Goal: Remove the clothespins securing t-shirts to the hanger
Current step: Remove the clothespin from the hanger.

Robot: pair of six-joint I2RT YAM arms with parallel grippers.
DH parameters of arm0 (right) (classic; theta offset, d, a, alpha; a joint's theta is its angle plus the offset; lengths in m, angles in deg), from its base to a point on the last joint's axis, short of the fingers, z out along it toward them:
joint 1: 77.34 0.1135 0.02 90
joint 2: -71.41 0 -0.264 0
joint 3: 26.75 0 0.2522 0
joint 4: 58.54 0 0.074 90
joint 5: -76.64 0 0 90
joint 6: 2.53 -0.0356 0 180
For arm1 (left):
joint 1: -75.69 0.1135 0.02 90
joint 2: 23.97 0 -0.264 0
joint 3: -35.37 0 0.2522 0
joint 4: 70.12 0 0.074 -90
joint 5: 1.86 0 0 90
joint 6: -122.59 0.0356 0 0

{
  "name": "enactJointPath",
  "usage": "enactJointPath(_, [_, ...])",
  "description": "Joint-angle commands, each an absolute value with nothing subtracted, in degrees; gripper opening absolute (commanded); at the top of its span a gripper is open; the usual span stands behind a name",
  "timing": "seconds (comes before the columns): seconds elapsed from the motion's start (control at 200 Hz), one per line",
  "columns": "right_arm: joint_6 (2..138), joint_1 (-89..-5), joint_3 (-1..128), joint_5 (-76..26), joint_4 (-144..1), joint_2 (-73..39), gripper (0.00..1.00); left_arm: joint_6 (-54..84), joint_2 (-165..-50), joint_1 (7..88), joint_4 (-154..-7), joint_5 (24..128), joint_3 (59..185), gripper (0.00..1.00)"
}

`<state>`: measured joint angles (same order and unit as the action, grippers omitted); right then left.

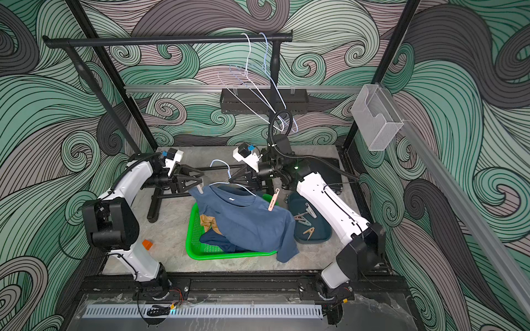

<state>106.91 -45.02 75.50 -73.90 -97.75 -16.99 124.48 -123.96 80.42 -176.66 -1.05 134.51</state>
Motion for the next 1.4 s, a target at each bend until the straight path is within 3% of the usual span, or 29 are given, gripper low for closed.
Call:
enactJointPath(0.0, [107.1,-45.3,77.4,-76.8,-95.8,-16.8,0.0,122.6,-125.1,80.2,-186.8,-8.3,135.9,0.52])
enactJointPath(0.36, [107.7,-46.7,78.1,-78.2,-95.8,-17.1,0.0,120.9,-125.2,79.9,-186.8,-8.4,137.0,0.48])
enactJointPath(0.881, [105.8,-47.4,78.5,-81.9,-93.2,-18.8,0.0,113.8,-124.5,78.9,-183.6,-8.4,139.5,0.53])
enactJointPath(1.396, [105.5,-49.1,78.0,-81.7,-90.8,-17.3,0.0,107.7,-122.4,76.9,-179.6,-8.4,143.6,0.5])
